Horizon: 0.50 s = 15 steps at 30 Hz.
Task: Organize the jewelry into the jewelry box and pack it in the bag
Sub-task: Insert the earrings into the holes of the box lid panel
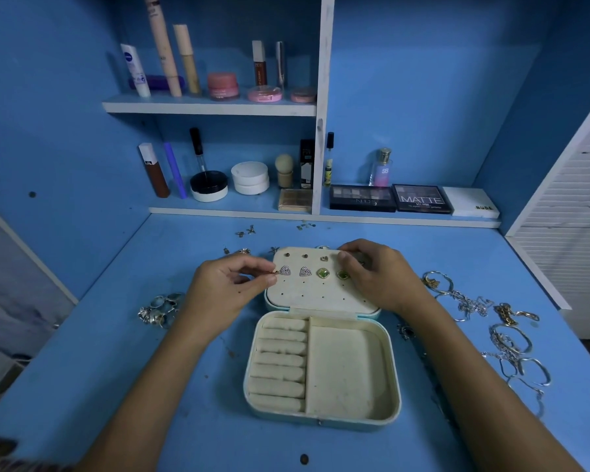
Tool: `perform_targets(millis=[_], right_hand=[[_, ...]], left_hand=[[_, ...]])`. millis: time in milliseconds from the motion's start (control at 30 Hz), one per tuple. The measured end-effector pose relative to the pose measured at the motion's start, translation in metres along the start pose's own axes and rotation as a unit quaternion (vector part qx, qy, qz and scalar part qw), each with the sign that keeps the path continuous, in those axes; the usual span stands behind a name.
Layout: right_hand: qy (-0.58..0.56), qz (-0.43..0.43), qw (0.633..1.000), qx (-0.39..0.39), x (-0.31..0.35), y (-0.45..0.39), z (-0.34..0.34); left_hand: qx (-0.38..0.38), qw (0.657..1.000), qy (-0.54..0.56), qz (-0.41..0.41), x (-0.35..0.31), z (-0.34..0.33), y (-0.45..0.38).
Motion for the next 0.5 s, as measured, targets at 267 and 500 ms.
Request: perform_targets(millis=[267,500], right_hand=[[-0.004,-0.002,1.000,-0.002,0.000,0.001,0.000],[0.001,-0.003,1.000,0.000,0.000,0.000,0.000]], left_hand=[[0.043,0.999,0.019,0.021,-0.001,-0.008,0.004],[0.077,0.995,-0.033,0.053,0.004,-0.011,0.003]])
Point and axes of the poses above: each hand's wrist, its own y-axis away from the middle knuckle, its own z-axis out of the back of the hand, x = y × z, the point moved 8 cm from there along -y, towards the middle knuckle, and after that the axes turned 4 degrees about -x, right-handed, at the moved point
